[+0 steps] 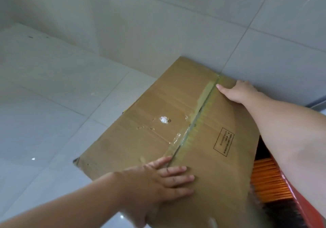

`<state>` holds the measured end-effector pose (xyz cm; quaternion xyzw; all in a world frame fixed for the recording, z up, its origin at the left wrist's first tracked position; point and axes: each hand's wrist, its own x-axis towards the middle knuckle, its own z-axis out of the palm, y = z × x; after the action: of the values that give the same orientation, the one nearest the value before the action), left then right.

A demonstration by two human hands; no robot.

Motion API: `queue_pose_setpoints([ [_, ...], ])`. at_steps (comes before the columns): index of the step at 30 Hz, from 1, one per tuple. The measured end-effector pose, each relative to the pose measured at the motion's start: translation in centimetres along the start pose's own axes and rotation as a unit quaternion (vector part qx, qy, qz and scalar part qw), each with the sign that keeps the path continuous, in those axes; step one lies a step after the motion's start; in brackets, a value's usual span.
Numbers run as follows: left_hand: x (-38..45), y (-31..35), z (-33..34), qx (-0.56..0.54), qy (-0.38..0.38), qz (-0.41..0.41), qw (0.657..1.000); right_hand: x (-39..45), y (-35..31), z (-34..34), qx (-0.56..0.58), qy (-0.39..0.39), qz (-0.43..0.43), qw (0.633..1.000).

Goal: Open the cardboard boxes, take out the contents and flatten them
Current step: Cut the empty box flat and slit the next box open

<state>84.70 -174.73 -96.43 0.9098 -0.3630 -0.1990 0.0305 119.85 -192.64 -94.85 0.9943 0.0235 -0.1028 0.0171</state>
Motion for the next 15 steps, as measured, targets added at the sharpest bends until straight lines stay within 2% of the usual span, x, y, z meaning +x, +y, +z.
queue_pose_setpoints([
  [2,-2.6,-1.1,-0.3,-0.011,-0.041,-0.024,0.999,-1.1,-1.0,0.3,-0.004,-0.006,0.01,1.0],
  [10,-12.1,-1.2,0.8,-0.093,-0.122,-0.148,0.977,-7.0,-4.5,0.9,-0.056,-0.076,-0.004,0.996],
  [13,-16.5,-0.4,0.6,-0.161,-0.12,-0.191,0.961,-11.3,-6.0,1.3,-0.086,-0.091,-0.028,0.992],
  [15,-19.2,-0.3,1.0,-0.185,-0.09,-0.229,0.952,-14.3,-7.2,1.7,-0.112,-0.088,-0.048,0.989],
])
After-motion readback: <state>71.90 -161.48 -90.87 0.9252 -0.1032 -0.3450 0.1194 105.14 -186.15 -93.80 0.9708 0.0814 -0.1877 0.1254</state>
